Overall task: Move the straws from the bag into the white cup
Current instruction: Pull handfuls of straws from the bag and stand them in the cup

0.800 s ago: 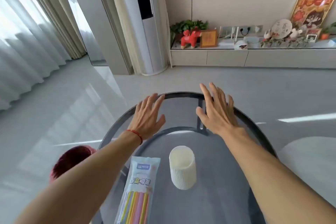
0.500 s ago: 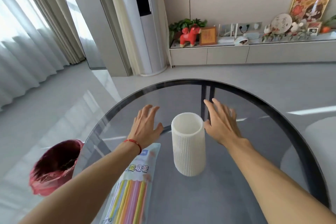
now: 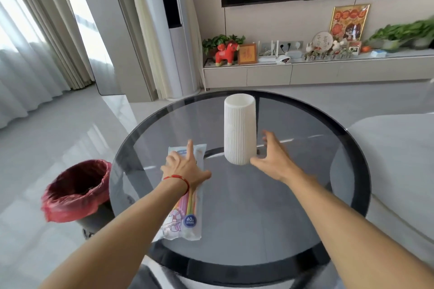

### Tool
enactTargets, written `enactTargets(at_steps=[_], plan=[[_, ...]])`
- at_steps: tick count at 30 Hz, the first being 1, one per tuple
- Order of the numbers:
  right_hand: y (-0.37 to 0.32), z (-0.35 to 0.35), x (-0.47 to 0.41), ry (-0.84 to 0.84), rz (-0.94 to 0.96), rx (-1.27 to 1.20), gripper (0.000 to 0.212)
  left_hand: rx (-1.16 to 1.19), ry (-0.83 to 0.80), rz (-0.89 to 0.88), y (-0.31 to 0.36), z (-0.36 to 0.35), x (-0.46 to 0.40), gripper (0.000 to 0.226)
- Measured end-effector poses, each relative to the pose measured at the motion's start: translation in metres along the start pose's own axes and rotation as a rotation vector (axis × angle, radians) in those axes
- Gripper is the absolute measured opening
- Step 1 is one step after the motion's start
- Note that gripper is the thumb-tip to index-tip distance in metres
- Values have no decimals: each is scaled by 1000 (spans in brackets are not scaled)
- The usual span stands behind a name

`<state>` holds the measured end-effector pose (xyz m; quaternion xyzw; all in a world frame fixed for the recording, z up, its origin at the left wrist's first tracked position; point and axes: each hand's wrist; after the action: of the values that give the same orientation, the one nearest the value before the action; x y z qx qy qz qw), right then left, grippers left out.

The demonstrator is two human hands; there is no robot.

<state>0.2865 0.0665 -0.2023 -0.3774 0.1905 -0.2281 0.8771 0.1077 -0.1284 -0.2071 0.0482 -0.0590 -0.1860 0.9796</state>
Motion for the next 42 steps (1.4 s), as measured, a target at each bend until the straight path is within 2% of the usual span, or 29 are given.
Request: enactTargets(at_steps=[2,3,4,6,9,13,16,18,19,21,23,24,30,34,39,42], plan=[[-7,-12,1,5,-26,-50,126,70,25,-25,-1,-2,4,114],[-9,-18,-3,21,-30,-80,132,121,9,-52,0,-1,4,115],[-11,-23,-8,38,-33,-101,132,158,-23,-86,1,0,3,116],[-11,-32,-21,82,-37,-136,118,175,-91,-179,-2,4,1,119],[-9,-33,-42,159,-54,-148,99,72,-87,-334,-10,11,-3,120],[-6,-29,-66,235,-79,-79,100,-80,-137,-433,-8,12,-7,122],[-6,-26,-72,186,-141,-110,111,-87,-152,-497,2,9,-8,113],[-3,-27,-58,175,-189,-159,114,-76,-132,-532,4,5,-8,117],[-1,-27,-46,197,-191,-161,104,-77,-114,-562,5,3,-8,122],[4,-27,-20,210,-178,-147,69,-63,-88,-613,10,-2,-8,131],[0,-27,-5,135,-196,-195,40,-45,-63,-617,19,-5,-7,132],[-1,-28,-1,103,-214,-249,33,-42,-42,-611,24,-6,-7,131],[-17,-48,4,-32,-222,-500,16,-20,98,-628,31,-8,2,134],[-22,-52,2,-119,-140,-532,22,76,186,-708,26,-4,13,130],[-16,-43,3,-189,-130,-844,14,126,234,-792,14,12,20,132],[-15,-40,3,-245,-125,-933,27,123,212,-810,11,21,22,133]])
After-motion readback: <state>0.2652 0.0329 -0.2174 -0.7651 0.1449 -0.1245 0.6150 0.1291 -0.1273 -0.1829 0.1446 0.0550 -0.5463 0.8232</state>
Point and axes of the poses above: each hand's wrist, its own x-axis away from the middle knuckle, its own z-axis out of the back of the hand, y = z × x, and after that the axes turned 10 degrees about z, right-handed
